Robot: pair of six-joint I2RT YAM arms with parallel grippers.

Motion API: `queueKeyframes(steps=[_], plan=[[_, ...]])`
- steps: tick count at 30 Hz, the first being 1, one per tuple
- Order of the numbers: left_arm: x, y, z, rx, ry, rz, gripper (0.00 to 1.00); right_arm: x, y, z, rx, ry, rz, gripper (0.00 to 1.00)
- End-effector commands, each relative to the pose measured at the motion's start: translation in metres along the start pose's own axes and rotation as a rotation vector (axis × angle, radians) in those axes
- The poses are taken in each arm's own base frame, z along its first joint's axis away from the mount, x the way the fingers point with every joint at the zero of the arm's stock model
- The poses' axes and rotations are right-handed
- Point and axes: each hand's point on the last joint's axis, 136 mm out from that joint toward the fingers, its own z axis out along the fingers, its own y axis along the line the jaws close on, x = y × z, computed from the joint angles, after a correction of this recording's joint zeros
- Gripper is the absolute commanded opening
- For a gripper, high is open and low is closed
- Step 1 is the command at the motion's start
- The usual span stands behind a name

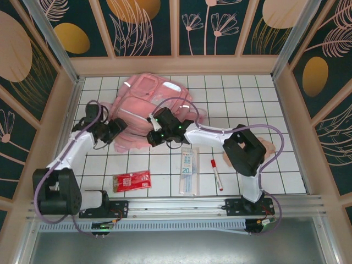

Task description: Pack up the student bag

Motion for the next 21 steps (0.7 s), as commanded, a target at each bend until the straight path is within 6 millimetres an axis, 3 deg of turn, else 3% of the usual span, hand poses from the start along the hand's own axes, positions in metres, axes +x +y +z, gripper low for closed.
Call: queueKeyframes(steps=[1, 8, 11, 15, 16, 21], plan=[[0.016, -0.009, 0.014, 0.033, 0.018, -0.082, 0.64, -0.001, 0.024, 0.007, -0.106, 0.013, -0.014, 0.00], [0.015, 0.029, 0.046, -0.078, -0.040, -0.135, 0.62, 0.011, 0.026, 0.012, -0.085, 0.043, -0.030, 0.00], [0.021, 0.044, 0.061, -0.113, -0.024, -0.136, 0.49, 0.019, 0.012, 0.008, -0.005, 0.051, -0.040, 0.00], [0.015, 0.049, 0.060, -0.184, -0.013, -0.034, 0.05, 0.025, -0.030, -0.007, 0.181, 0.078, -0.073, 0.00], [0.010, 0.045, 0.055, -0.180, -0.031, 0.000, 0.00, 0.029, -0.044, -0.012, 0.225, 0.083, -0.067, 0.00], [-0.006, 0.041, 0.032, -0.189, -0.095, 0.124, 0.00, 0.034, -0.119, -0.053, 0.377, 0.044, 0.034, 0.00]])
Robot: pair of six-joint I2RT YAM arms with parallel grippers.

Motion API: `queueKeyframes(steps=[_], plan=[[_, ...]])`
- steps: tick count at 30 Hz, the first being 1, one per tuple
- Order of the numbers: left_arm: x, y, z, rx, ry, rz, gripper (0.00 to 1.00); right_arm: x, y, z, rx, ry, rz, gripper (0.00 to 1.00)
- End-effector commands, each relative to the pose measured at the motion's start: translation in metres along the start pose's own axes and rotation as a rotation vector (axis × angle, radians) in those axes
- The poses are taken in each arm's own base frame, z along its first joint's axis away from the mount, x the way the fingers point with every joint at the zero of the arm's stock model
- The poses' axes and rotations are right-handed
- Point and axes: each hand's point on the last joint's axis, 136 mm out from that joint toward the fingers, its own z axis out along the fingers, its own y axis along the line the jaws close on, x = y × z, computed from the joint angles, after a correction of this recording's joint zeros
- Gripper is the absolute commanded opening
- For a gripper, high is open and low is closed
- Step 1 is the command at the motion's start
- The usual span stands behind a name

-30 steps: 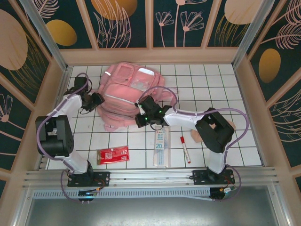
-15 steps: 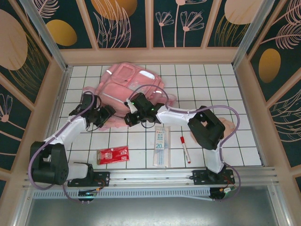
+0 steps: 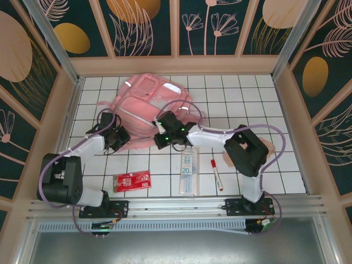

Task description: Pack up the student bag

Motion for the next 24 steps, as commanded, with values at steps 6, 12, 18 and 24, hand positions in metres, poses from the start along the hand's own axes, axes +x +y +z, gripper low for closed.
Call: queueKeyframes(steps=[6, 12, 18, 24], plan=[[0.000, 0.001, -0.001, 0.006, 0.055, 0.194, 0.00, -0.003, -0.160, -0.032, 0.295, -0.043, 0.200, 0.00], [-0.001, -0.008, -0.014, 0.041, 0.046, 0.235, 0.00, -0.024, -0.191, -0.037, 0.316, -0.096, 0.289, 0.00], [-0.001, -0.034, -0.037, 0.148, 0.052, 0.262, 0.30, -0.039, -0.182, -0.064, 0.300, -0.146, 0.263, 0.30], [-0.021, -0.053, -0.082, 0.150, -0.059, 0.332, 0.50, -0.064, -0.169, -0.110, 0.288, -0.313, 0.205, 0.48]])
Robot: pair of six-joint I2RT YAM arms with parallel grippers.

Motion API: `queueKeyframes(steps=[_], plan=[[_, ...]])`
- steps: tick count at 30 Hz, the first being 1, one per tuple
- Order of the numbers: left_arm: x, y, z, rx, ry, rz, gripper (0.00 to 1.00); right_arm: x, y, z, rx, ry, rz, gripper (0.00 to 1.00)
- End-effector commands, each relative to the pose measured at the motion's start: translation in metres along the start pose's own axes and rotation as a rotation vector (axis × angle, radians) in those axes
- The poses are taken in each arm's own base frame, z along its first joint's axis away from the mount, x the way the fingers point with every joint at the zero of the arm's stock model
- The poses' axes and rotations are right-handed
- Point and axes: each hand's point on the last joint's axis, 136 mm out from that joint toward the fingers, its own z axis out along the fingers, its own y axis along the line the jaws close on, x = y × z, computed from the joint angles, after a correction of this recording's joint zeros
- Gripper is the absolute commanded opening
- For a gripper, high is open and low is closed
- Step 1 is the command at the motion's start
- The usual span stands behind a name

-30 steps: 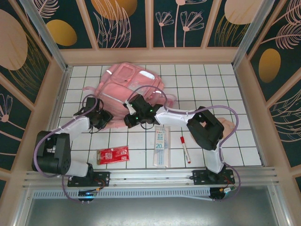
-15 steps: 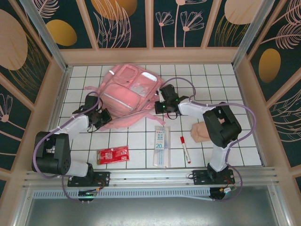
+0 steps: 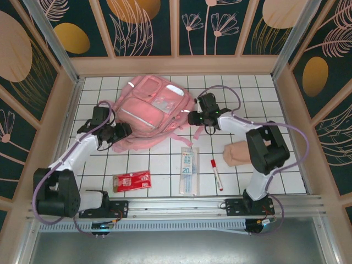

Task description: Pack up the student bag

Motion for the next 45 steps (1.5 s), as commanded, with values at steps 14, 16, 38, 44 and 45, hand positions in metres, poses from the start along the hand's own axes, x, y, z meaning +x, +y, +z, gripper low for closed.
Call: queueKeyframes(steps=[14, 16, 38, 44, 45], plan=[[-0.026, -0.111, 0.008, -0.085, -0.087, 0.689, 0.71, -0.063, -0.011, -0.104, 0.022, -0.491, -0.018, 0.71], [-0.019, -0.108, 0.030, -0.169, -0.028, 0.775, 0.72, -0.059, -0.005, -0.105, -0.001, -0.489, -0.056, 0.71], [0.029, -0.134, 0.097, 0.010, 0.247, 0.650, 0.75, -0.023, 0.034, -0.022, -0.243, -0.258, -0.617, 0.62], [0.003, -0.085, 0.115, -0.305, 0.172, 0.609, 0.71, -0.026, 0.048, 0.000, -0.348, -0.218, -0.701, 0.61], [0.002, -0.082, 0.120, -0.329, 0.174, 0.604, 0.69, -0.024, 0.047, 0.004, -0.351, -0.204, -0.726, 0.61]])
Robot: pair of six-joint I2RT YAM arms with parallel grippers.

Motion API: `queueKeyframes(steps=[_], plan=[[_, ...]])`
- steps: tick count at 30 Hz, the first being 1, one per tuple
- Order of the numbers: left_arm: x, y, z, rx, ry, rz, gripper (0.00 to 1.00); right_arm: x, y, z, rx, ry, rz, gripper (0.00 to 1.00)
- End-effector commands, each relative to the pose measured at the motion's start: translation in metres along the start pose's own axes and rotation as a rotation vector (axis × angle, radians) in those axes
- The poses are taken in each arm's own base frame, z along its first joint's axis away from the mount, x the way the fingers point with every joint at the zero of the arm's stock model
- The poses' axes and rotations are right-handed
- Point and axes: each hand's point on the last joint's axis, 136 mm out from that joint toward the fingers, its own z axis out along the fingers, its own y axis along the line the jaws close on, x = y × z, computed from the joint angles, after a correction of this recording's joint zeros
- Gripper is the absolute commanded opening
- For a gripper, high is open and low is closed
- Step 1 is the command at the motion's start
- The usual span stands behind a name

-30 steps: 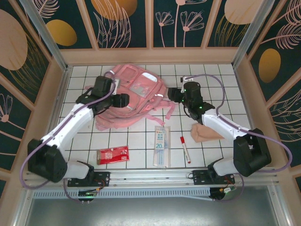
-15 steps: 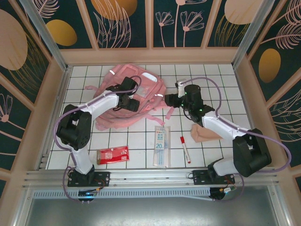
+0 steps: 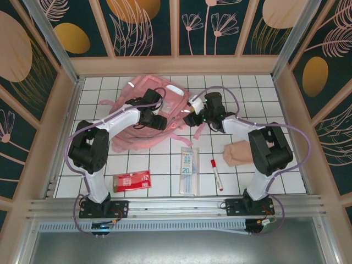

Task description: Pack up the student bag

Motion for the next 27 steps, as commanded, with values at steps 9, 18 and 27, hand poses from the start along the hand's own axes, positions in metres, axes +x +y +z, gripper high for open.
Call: queueKeyframes(steps=[9, 18, 27], plan=[[-0.020, 0.004, 0.002, -0.047, -0.009, -0.027, 0.11, 0.024, 0.010, 0.034, -0.232, 0.107, -0.316, 0.58], [-0.039, -0.015, -0.050, 0.064, -0.101, 0.012, 0.00, -0.008, 0.011, 0.050, -0.324, 0.007, -0.350, 0.58], [-0.053, -0.026, -0.066, 0.119, -0.136, 0.027, 0.00, 0.020, 0.008, 0.073, -0.356, 0.090, -0.352, 0.56]])
